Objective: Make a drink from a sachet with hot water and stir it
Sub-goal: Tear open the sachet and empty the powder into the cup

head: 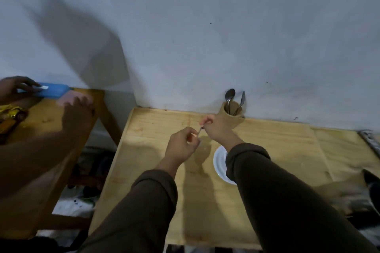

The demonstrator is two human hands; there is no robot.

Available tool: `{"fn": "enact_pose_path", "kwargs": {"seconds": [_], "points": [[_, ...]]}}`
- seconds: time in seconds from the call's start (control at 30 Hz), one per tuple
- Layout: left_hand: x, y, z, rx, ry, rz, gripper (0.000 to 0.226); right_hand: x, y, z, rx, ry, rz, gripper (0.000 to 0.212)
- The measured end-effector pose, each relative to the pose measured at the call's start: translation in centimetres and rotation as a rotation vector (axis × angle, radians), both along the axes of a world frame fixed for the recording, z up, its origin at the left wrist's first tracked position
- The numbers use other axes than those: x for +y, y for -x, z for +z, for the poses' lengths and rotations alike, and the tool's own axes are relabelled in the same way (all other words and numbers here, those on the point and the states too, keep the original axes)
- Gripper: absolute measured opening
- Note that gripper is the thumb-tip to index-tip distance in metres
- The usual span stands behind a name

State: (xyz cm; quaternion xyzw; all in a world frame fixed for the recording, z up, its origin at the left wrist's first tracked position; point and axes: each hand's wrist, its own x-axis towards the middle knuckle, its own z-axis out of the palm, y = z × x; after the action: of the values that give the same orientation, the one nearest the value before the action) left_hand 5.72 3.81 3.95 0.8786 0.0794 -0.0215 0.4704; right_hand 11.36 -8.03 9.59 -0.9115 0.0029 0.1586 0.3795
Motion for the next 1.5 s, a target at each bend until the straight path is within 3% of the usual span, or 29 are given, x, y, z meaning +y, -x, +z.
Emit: {"fn": "enact_pose_path", "kwargs": {"seconds": [0.17,0.3,0.6,0.83,0.97,1.17,1.4,1.5], "points": [[-0.3,-1.5,4.0,-0.089,0.016,-0.085,0.038,-2.7,0.2,3.6,-0.05,-0.119,-0.078,0.016],[-1.7,-2.4,6.7,-0.14,0.022,-0.069,0.026,-5.4,1.2,5.5,-0.068,-0.156,-0.032,0.006],[-6.2,-2.4,8.9,-0.094,0.151,-0.14,0.013,-10.5,2.6,7.9,0.062,-0.407,-0.055,0.032],[-8.5,-1.8,9.3,-0.061,0.201,-0.174,0.008,-12.9,2.4,7.5,-0.013,-0.365,-0.052,0.007],[-9.5,-1.4,9.0,-0.018,0.264,-0.136,0.017,-13.4,2.2,6.7,-0.054,-0.325,-0.011,0.021],[-10.9,-1.0,8.5,-0.036,0.256,-0.047,0.022,-14.0,2.6,6.4,-0.075,-0.312,0.045,0.008],[-12.7,-1.2,8.4,0.064,0.417,0.04,0.02,-14.2,2.7,5.9,-0.244,-0.221,0.006,0.024],[-13.4,-1.3,8.4,0.123,0.409,0.077,0.026,-14.5,2.7,5.8,-0.261,-0.22,0.018,0.019]]}}
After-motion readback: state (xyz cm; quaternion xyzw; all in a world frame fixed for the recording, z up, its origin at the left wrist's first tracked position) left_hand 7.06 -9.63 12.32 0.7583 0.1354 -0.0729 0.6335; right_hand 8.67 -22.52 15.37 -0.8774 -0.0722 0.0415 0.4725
